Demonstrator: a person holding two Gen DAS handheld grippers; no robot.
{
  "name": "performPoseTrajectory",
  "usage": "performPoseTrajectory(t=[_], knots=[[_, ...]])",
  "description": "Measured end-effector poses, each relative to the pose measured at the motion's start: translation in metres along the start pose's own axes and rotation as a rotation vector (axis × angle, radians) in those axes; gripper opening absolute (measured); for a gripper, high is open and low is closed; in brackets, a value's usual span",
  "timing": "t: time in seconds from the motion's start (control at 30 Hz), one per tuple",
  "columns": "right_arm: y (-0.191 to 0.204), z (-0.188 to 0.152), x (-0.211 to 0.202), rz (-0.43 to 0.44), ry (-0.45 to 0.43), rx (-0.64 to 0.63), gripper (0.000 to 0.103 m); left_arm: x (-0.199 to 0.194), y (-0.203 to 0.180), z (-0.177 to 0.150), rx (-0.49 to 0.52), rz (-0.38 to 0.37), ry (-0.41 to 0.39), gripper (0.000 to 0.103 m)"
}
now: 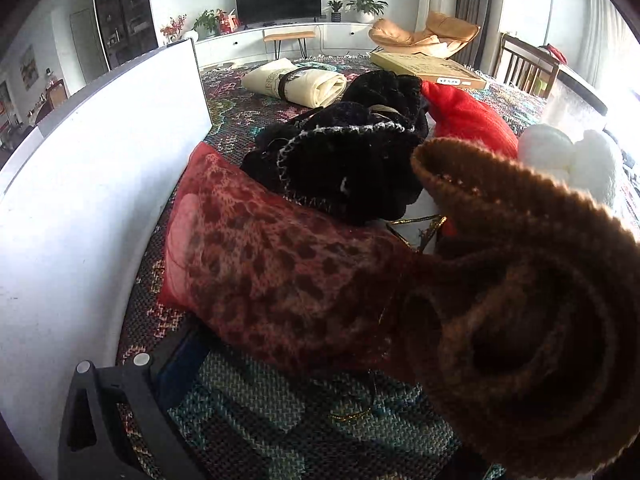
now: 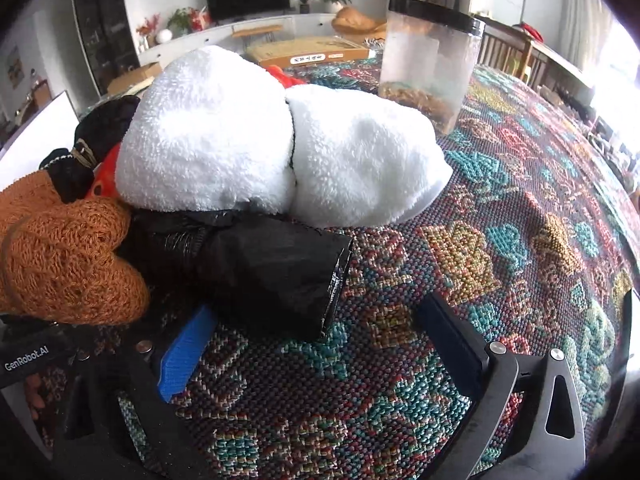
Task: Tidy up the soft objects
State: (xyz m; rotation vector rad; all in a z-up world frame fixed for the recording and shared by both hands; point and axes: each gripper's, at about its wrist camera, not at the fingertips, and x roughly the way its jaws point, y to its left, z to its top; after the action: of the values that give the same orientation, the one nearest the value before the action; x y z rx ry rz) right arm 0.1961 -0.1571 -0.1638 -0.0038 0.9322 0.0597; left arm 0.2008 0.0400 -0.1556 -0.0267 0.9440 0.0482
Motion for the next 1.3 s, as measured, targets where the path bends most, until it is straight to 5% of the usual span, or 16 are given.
performPoseTrajectory(t=[1.3], knots=[[0.015,-0.011,-0.008,0.005,-0.012,-0.049,0.1,-0.001,0.0,-0.001,0.0,0.002,0.001,0.103]])
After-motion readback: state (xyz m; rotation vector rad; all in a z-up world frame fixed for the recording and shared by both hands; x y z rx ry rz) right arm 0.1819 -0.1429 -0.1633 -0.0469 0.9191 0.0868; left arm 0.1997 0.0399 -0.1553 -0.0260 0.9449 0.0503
